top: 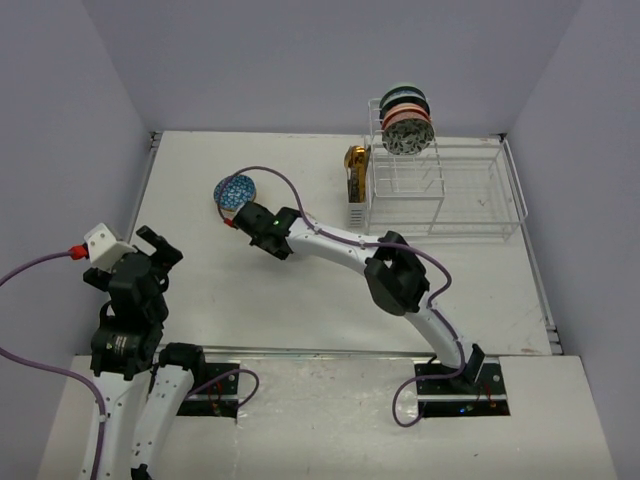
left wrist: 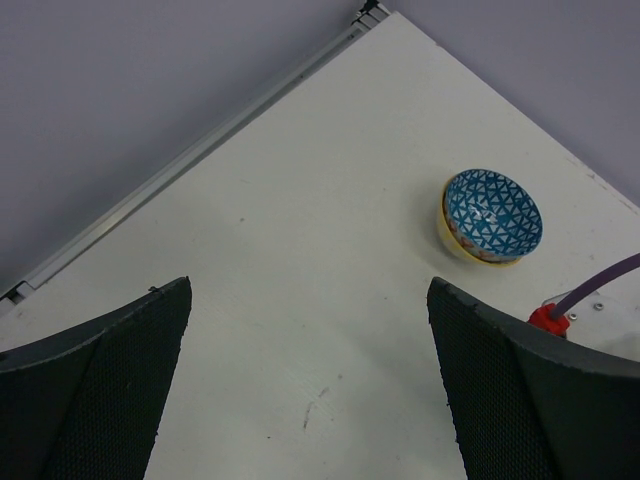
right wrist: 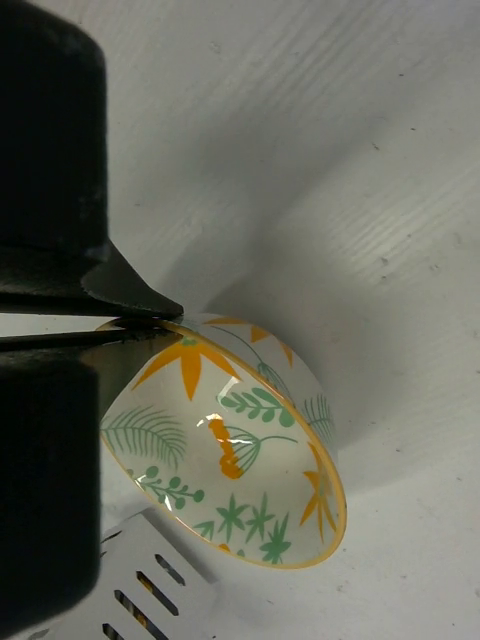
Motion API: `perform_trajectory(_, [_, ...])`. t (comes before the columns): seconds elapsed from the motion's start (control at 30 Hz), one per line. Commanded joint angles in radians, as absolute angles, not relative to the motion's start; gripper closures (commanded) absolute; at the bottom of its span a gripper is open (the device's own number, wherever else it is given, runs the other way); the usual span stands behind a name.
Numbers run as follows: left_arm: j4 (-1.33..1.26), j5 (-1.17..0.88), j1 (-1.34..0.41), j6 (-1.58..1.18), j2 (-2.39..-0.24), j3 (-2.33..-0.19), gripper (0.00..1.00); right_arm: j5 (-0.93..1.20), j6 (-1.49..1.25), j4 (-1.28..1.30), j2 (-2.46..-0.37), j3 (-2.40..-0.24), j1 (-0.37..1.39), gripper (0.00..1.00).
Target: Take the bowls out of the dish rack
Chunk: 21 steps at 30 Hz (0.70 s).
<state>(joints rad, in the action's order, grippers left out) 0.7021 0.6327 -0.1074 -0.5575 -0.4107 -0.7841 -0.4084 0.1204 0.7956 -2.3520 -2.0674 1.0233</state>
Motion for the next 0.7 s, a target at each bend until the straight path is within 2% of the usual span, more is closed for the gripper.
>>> perform_trajectory(0.0, [0.683,0.647,-0.115,-0.56,-0.402,-0.807,0.0,-0.439,0.184,0.903,-2.315,-2.1,1.043,1.0])
perform_trajectory(0.3, [0.666,0.615,-0.118,-0.542,-0.402,-0.798,0.0,-0.417,0.184,0.977,-2.309,-2.054,1.046,0.99])
perform_trajectory(0.37, [0.661,0.611,-0.118,-0.537,-0.4,-0.796,0.0,-0.416,0.172,0.962,-2.286,-2.036,1.049,0.84])
perform_trajectory(0.4, [0.658,0.604,-0.118,-0.535,-0.402,-0.795,0.0,-0.41,0.17,0.947,-2.277,-2.031,1.052,0.65])
perform_trajectory(0.53, [0.64,0.571,-0.12,-0.517,-0.411,-0.787,0.0,-0.367,0.161,0.92,-2.212,-2.034,1.057,0.52])
perform_trajectory(0.57, [0.634,0.566,-0.12,-0.512,-0.413,-0.787,0.0,-0.354,0.157,0.917,-2.177,-2.039,1.057,0.47])
perform_trajectory(0.6, [0.634,0.56,-0.12,-0.509,-0.417,-0.784,0.0,-0.348,0.15,0.911,-2.155,-2.042,1.057,0.38])
perform_trajectory(0.67, [0.634,0.558,-0.12,-0.511,-0.416,-0.785,0.0,-0.339,0.14,0.913,-2.108,-2.06,1.058,0.33])
